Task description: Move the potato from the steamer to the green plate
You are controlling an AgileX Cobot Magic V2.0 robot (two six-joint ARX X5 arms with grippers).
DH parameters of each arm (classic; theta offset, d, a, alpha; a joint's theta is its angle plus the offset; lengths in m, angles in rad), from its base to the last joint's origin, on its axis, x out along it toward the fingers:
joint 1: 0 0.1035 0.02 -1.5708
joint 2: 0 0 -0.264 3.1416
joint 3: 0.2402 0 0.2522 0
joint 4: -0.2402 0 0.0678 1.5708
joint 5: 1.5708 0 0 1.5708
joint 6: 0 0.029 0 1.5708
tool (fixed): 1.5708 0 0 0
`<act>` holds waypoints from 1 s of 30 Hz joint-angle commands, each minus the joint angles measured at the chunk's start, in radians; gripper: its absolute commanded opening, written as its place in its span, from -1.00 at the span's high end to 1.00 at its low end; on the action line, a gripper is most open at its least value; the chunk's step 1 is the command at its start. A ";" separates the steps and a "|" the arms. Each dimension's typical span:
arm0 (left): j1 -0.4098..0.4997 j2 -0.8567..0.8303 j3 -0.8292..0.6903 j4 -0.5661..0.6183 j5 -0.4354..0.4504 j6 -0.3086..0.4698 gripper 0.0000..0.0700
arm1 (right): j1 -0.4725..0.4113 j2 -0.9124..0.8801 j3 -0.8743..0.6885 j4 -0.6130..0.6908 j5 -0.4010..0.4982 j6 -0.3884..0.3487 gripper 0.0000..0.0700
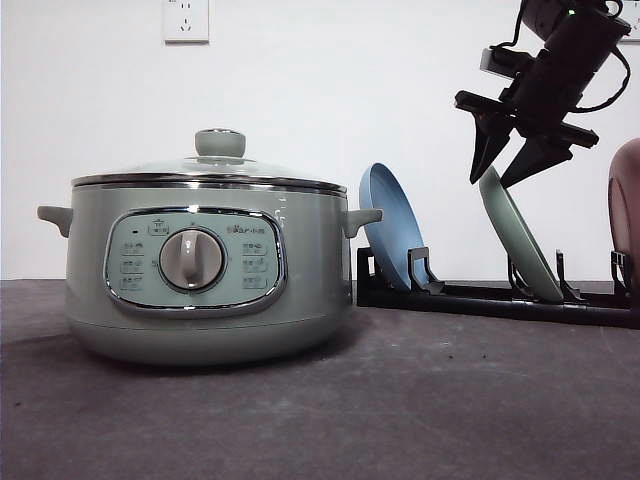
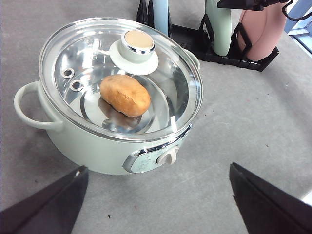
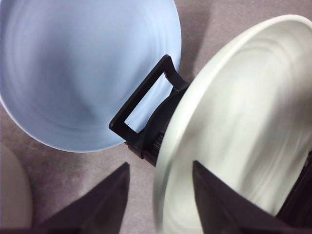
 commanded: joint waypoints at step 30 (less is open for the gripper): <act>-0.003 0.005 0.026 0.009 0.005 0.012 -0.70 | 0.014 -0.110 0.055 0.001 -0.083 0.014 0.99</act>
